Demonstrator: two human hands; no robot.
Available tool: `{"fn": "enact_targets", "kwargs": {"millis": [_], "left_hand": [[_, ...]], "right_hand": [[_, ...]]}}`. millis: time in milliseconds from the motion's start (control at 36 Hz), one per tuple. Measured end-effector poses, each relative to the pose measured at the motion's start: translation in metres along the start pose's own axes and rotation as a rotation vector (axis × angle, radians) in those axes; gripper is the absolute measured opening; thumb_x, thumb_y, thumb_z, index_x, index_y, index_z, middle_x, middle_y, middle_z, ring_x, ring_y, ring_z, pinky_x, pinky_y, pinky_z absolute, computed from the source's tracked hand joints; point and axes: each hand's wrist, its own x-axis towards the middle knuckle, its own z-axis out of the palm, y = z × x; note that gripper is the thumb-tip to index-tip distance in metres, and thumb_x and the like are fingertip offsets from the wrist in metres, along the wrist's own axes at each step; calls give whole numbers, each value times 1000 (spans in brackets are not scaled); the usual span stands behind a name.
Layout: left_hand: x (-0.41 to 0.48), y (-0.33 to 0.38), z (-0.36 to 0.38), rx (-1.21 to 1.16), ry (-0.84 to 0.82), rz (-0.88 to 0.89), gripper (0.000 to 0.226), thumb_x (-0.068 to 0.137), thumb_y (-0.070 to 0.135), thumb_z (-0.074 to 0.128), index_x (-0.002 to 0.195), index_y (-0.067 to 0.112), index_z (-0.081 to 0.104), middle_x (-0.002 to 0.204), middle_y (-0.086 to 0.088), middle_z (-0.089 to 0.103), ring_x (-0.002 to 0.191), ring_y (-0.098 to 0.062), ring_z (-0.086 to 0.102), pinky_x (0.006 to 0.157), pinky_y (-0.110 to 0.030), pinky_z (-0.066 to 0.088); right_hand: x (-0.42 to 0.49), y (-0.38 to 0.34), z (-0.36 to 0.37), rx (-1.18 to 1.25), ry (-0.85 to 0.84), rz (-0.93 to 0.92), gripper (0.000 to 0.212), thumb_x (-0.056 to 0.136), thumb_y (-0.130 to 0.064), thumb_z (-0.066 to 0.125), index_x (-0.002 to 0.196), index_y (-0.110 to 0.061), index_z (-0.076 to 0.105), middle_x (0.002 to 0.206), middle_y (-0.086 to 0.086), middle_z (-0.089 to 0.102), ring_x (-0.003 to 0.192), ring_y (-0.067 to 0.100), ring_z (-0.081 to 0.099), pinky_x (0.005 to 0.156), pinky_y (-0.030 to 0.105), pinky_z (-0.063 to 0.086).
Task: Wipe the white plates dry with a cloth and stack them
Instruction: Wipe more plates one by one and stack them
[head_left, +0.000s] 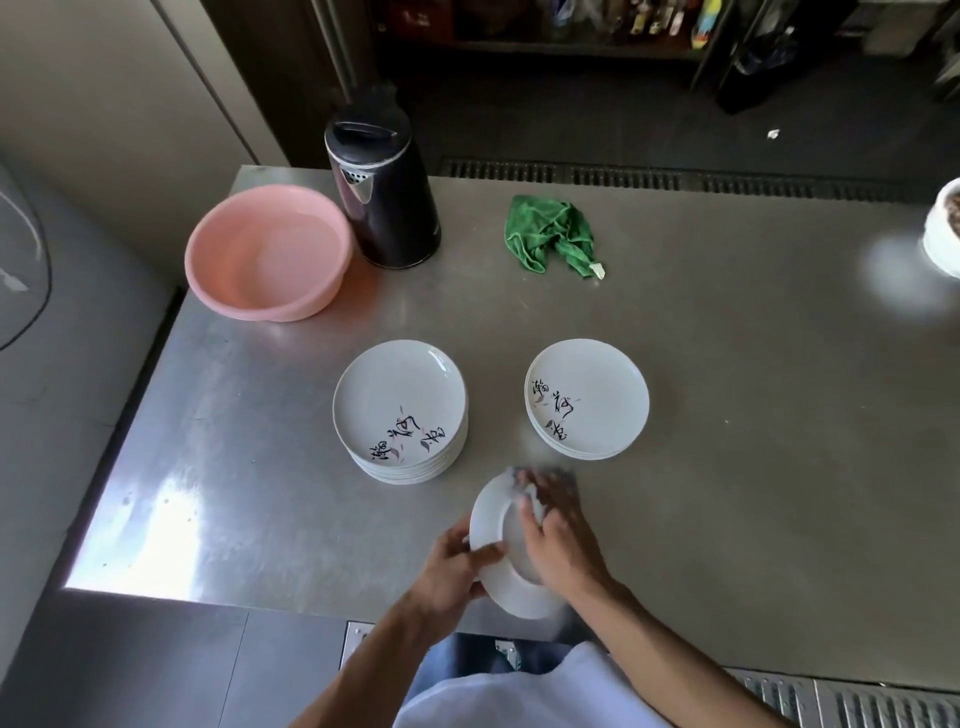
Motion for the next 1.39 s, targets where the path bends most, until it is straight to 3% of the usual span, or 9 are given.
{"fn": "enact_targets", "kwargs": {"millis": [167, 417, 583, 722, 861, 972, 1111, 1278, 1389], "left_hand": [[1, -2, -2, -54, 28, 8, 39, 79, 15, 76, 118, 15, 73, 117, -24, 72, 103, -39, 71, 89, -60, 56], [-3, 3, -6, 71, -69, 3, 40, 85, 21, 79, 123, 12, 70, 120, -22, 71, 105, -33, 70, 85, -45, 59], [-6, 3, -11, -35, 7, -20, 47, 76, 13, 79, 122, 14, 72, 119, -20, 72, 103, -32, 70, 86, -50, 60], [1, 21, -3, -209, 60, 4, 36, 94, -1, 57, 129, 4, 62, 121, -28, 68, 103, -36, 65, 90, -46, 55], [3, 37, 9, -222, 6, -11, 24, 95, -5, 53, 117, 0, 63, 101, -24, 68, 85, -29, 68, 72, -37, 61], [4, 42, 21, -354, -43, -89, 15, 89, 0, 61, 104, 2, 63, 95, -21, 67, 81, -26, 68, 68, -32, 62], [7, 43, 29, -181, 33, -115, 40, 99, 53, 56, 108, 16, 66, 101, -8, 70, 87, -20, 70, 67, -34, 59], [14, 27, 30, 310, 277, 167, 25, 95, 19, 71, 102, 12, 48, 104, -21, 67, 85, -20, 66, 71, -35, 54], [15, 26, 30, 263, 188, 147, 19, 99, 14, 64, 113, 15, 51, 114, -13, 65, 99, -24, 69, 67, -28, 59]], "right_hand": [[-6, 2, -7, 226, 79, 287, 49, 106, -40, 36, 152, -23, 38, 158, -5, 36, 147, 15, 31, 118, 32, 29], [-14, -9, 9, 30, -180, -343, 47, 105, -39, 35, 147, -21, 48, 157, -13, 35, 151, 8, 20, 124, 30, 12], [-1, 13, -9, 62, -2, 142, 43, 106, -26, 41, 148, -17, 45, 152, 3, 46, 141, 20, 42, 116, 30, 30], [-40, 10, -7, 49, -54, -205, 46, 105, -33, 43, 147, -15, 48, 157, -7, 28, 151, 12, 21, 123, 39, 21], [-54, 7, -20, -10, -5, -402, 62, 96, -47, 59, 145, -8, 49, 152, 1, 45, 145, 22, 35, 120, 40, 27], [-44, 9, -31, -93, 101, -459, 61, 73, -4, 69, 132, -15, 61, 129, -1, 63, 118, 22, 60, 102, 39, 48], [-22, 5, -52, 213, 232, -65, 47, 74, 4, 64, 105, -30, 66, 96, -27, 67, 86, -8, 61, 79, 7, 45], [-11, 12, -72, 565, 335, 267, 17, 81, -33, 73, 76, -31, 56, 66, -14, 59, 60, 3, 48, 58, 20, 40], [-6, 20, -85, 677, 324, 310, 17, 85, -21, 77, 83, -19, 60, 72, -6, 65, 63, 10, 53, 60, 27, 43]]}}
